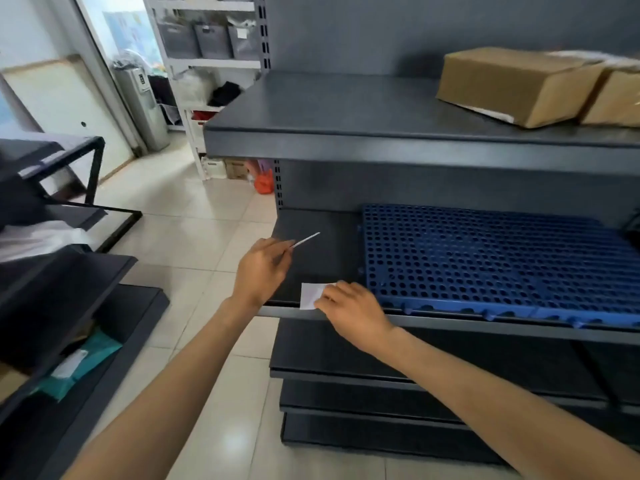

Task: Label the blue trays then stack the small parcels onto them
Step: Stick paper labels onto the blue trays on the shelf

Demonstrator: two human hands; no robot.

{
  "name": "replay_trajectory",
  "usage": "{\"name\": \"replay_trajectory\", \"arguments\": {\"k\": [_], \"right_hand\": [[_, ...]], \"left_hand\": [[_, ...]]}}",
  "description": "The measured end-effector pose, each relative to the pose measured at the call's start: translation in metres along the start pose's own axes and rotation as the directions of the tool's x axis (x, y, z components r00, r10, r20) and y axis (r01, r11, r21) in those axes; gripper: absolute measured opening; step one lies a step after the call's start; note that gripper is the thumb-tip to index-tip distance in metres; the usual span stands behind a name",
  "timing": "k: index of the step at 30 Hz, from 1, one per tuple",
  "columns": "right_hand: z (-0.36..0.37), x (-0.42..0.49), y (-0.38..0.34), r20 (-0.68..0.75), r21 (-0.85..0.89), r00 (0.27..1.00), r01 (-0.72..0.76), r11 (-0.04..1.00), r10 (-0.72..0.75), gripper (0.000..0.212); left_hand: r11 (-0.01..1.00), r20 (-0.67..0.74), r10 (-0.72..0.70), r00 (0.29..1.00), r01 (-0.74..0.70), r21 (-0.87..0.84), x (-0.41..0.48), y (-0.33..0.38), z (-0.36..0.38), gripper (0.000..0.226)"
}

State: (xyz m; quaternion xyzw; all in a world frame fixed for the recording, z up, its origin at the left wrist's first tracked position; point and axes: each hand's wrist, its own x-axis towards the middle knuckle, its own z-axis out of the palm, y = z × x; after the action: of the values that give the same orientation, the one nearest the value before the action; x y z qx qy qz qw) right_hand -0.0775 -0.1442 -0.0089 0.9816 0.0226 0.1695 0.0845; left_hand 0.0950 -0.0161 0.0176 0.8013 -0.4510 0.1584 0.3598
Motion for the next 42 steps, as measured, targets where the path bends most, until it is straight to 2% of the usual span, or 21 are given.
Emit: {"name": "replay_trajectory", "arguments": {"k": [4, 7, 12, 16, 18, 24, 30, 33, 36, 42], "right_hand": [[-0.024, -0.043, 0.046, -0.195, -0.007, 0.974, -0.115, 0.993, 0.112, 0.029], [-0.041, -0.093, 0.087, -0.248, -0.064, 0.941, -0.252, 0.966, 0.229, 0.027], [-0.06, -0.2, 0.161, -0.236, -0.11, 0.868, -0.47, 0.876, 0.436, 0.027], [-0.076, -0.273, 0.215, -0.196, -0.13, 0.804, -0.589, 0.798, 0.562, 0.028], [-0.082, -0.298, 0.237, -0.194, -0.123, 0.78, -0.621, 0.774, 0.595, 0.029], [-0.08, -0.341, 0.292, -0.154, -0.067, 0.76, -0.646, 0.761, 0.632, 0.029], [-0.053, -0.355, 0.306, 0.088, -0.071, 0.758, -0.642, 0.763, 0.646, 0.063], [-0.049, -0.356, 0.307, 0.068, -0.019, 0.776, -0.627, 0.778, 0.627, 0.063], [-0.048, -0.357, 0.31, 0.053, 0.017, 0.802, -0.597, 0.802, 0.595, 0.072], [-0.047, -0.363, 0.322, 0.047, 0.016, 0.858, -0.512, 0.859, 0.511, 0.068]], "left_hand": [[0.998, 0.001, 0.039, 0.999, -0.038, -0.053, 0.02, 0.053, 0.03, 0.025], [0.989, 0.012, 0.139, 0.99, -0.138, -0.059, 0.025, 0.099, 0.06, 0.024], [0.975, 0.133, 0.223, 0.966, -0.218, -0.052, 0.014, 0.18, 0.121, 0.03], [0.969, 0.221, 0.247, 0.943, -0.245, -0.035, -0.001, 0.236, 0.156, 0.04], [0.963, 0.245, 0.253, 0.936, -0.267, 0.026, -0.008, 0.252, 0.168, 0.04], [0.937, 0.312, 0.097, 0.945, -0.192, 0.292, -0.019, 0.276, 0.193, 0.032], [0.911, 0.276, 0.017, 0.961, -0.129, 0.392, -0.038, 0.293, 0.2, 0.056], [0.925, 0.288, -0.006, 0.958, -0.104, 0.365, -0.043, 0.303, 0.207, 0.06], [0.94, 0.338, -0.073, 0.938, -0.048, 0.337, -0.043, 0.311, 0.209, 0.065], [0.904, 0.376, -0.143, 0.916, -0.034, 0.427, -0.045, 0.318, 0.209, 0.071]]}}
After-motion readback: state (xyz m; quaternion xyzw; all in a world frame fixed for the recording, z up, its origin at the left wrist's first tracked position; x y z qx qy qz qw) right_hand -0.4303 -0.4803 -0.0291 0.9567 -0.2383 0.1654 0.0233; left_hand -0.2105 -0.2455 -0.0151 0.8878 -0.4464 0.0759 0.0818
